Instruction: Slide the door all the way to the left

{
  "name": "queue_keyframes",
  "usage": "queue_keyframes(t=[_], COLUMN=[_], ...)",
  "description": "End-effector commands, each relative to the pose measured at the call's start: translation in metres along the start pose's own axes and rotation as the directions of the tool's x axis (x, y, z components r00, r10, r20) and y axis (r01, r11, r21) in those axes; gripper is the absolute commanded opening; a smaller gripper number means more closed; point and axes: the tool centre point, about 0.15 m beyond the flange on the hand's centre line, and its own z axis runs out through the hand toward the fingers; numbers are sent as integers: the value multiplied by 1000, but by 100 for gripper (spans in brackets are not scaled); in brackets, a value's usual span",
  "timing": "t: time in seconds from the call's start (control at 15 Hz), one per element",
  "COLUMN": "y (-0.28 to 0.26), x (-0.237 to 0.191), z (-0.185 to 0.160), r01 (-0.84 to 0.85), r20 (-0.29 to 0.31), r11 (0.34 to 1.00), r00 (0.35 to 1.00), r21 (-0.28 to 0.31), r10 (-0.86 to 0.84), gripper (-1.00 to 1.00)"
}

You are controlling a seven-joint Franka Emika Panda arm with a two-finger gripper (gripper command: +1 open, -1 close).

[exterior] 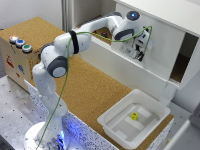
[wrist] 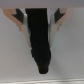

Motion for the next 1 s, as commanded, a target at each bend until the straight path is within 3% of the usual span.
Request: queue_keyframes(t=[0.0, 0.27, 0.47, 0.67, 0.93], y=[-80, -122, -156, -194, -237], x=[1, -7, -8, -3, -6], z=[13, 18, 17, 9, -2], r01=[16, 60, 138, 219, 287], r20=[-25, -1, 6, -34, -63], r11=[996, 994, 990, 974, 954], r00=[1000, 998, 990, 975, 957], r21=[-84, -93, -34, 48, 92], r10=[-18, -61, -138, -218, -282], gripper=[-100, -100, -100, -100, -100])
